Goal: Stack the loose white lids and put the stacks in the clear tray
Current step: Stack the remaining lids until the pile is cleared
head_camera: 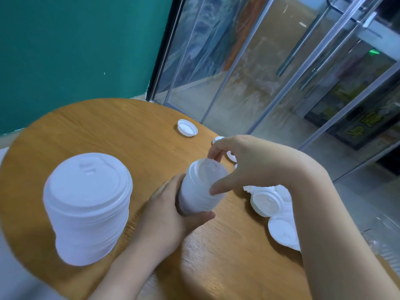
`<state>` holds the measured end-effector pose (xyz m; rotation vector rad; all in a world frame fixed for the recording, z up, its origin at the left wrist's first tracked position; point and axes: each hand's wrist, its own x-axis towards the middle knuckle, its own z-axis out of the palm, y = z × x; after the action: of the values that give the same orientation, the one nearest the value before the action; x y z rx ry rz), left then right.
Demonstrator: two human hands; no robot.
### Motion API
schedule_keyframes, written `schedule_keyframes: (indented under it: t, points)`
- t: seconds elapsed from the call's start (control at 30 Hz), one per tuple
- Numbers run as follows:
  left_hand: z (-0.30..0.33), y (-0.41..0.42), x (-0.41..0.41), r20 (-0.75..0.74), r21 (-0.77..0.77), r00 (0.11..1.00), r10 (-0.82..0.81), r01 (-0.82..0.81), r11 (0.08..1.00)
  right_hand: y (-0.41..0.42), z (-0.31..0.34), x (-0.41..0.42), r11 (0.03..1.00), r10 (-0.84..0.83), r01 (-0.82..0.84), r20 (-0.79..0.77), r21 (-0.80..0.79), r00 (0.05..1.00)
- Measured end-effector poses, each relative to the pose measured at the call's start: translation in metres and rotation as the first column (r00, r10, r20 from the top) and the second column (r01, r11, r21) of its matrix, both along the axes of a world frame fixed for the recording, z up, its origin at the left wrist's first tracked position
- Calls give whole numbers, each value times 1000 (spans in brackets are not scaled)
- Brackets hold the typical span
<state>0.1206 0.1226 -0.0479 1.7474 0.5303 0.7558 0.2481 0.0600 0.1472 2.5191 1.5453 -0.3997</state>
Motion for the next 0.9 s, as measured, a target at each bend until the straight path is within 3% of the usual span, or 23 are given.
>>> schedule_keyframes:
  t: [0.33, 0.53, 0.8, 0.9]
  points:
    - [-1, 2, -3, -17, -18, 1000, -3, 3, 1000, -4, -12, 1, 1000, -19, 19, -34, 4, 999]
    - [0, 0, -2, -30, -10, 1000, 3, -3, 1000, -7, -5, 5, 997, -40, 36, -53, -75, 998]
    - [-1, -1, -3, -12, -10, 997, 73, -73, 997, 18, -1, 68, 974, -105, 149, -243, 169, 964]
    - [-5, -2, -1, -17, 20, 996, 93, -92, 996, 53, -41, 106, 921, -132, 197, -205, 335, 970]
